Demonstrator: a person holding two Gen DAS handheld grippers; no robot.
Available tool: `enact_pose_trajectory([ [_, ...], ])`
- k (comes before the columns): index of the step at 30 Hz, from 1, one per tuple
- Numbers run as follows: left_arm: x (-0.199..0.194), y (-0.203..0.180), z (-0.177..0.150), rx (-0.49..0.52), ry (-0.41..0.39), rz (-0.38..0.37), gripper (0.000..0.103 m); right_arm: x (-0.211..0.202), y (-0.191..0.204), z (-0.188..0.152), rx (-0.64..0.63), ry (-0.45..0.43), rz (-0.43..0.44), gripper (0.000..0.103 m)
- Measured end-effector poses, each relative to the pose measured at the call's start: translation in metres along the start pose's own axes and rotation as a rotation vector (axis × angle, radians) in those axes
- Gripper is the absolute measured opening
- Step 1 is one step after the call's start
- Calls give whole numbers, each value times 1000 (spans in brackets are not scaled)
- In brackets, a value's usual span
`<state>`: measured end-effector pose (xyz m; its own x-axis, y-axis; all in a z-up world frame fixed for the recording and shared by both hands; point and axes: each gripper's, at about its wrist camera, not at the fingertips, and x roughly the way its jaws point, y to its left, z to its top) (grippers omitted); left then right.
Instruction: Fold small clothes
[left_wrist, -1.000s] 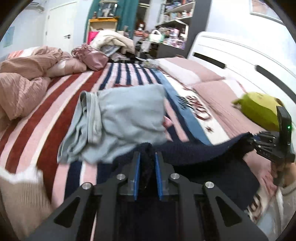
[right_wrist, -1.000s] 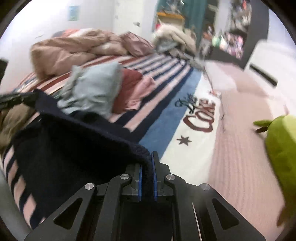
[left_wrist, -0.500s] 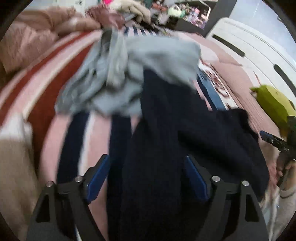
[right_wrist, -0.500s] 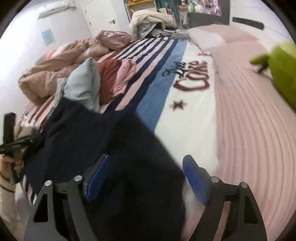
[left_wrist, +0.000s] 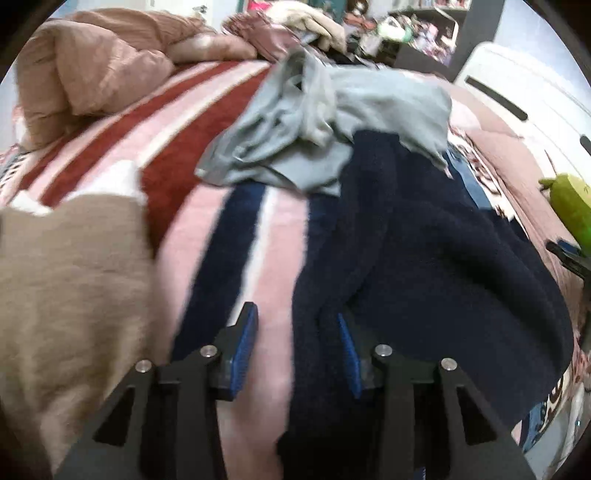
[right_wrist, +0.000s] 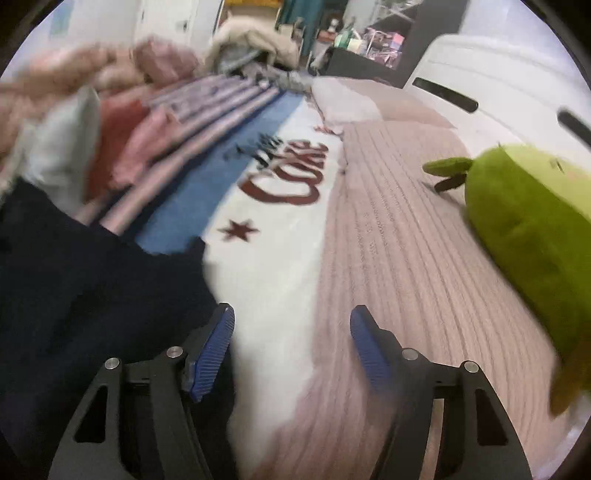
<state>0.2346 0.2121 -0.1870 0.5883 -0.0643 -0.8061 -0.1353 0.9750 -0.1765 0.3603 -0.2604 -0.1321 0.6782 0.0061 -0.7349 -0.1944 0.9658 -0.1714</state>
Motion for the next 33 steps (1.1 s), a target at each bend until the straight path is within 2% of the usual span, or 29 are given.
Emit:
enact_pose_trajectory([
  [3,-9,9,-5,-16,-21,52,41,-32,-12,-23,93,-4,227,68],
  [4,-12,13,-8,-15,-26,119,40,-39,-13,-31,106,16,288,75],
  [5,-15,18,-12,-22,-23,145,37,-46,-13,-43,117,44,344,78],
  [6,-18,23,-16,-41,-12,116,37,-52,-12,-53,126,66,384,78],
  [7,-26,28,-24,-84,-5,16,38,-61,-11,-67,141,87,438,78],
  [9,-40,28,-36,-111,-13,-68,41,-75,-5,-88,172,97,507,78],
  [10,-50,25,-43,-108,-27,-83,46,-82,-2,-99,193,98,542,78],
  [11,-64,22,-52,-105,-50,-106,60,-89,3,-106,206,90,572,78],
  [13,-82,12,-65,-105,-80,-176,75,-100,14,-113,208,66,609,78],
  [15,-92,0,-75,-103,-79,-243,79,-118,34,-117,148,6,625,77],
  [16,-95,-4,-80,-111,-77,-279,83,-127,44,-117,100,-35,616,66],
  [17,-99,-7,-86,-129,-78,-322,86,-138,57,-116,47,-83,590,47],
  [18,-98,-9,-89,-148,-78,-354,87,-142,65,-115,27,-100,576,38],
  [19,-95,-12,-93,-172,-69,-389,87,-145,74,-111,13,-110,576,23],
  [20,-90,-14,-95,-190,-59,-415,87,-146,83,-108,4,-115,596,14],
  [22,-76,-19,-98,-235,-36,-456,88,-147,100,-102,-9,-120,641,10],
  [26,-44,-18,-100,-331,13,-524,88,-137,126,-87,-13,-124,653,8],
  [28,-34,-12,-95,-388,-9,-552,88,-128,138,-82,-14,-112,657,8],
  [30,-29,-10,-87,-423,-41,-578,94,-116,146,-78,-13,-88,660,8],
  [33,-18,-8,-76,-475,-74,-556,96,-96,160,-75,0,-46,682,8],
])
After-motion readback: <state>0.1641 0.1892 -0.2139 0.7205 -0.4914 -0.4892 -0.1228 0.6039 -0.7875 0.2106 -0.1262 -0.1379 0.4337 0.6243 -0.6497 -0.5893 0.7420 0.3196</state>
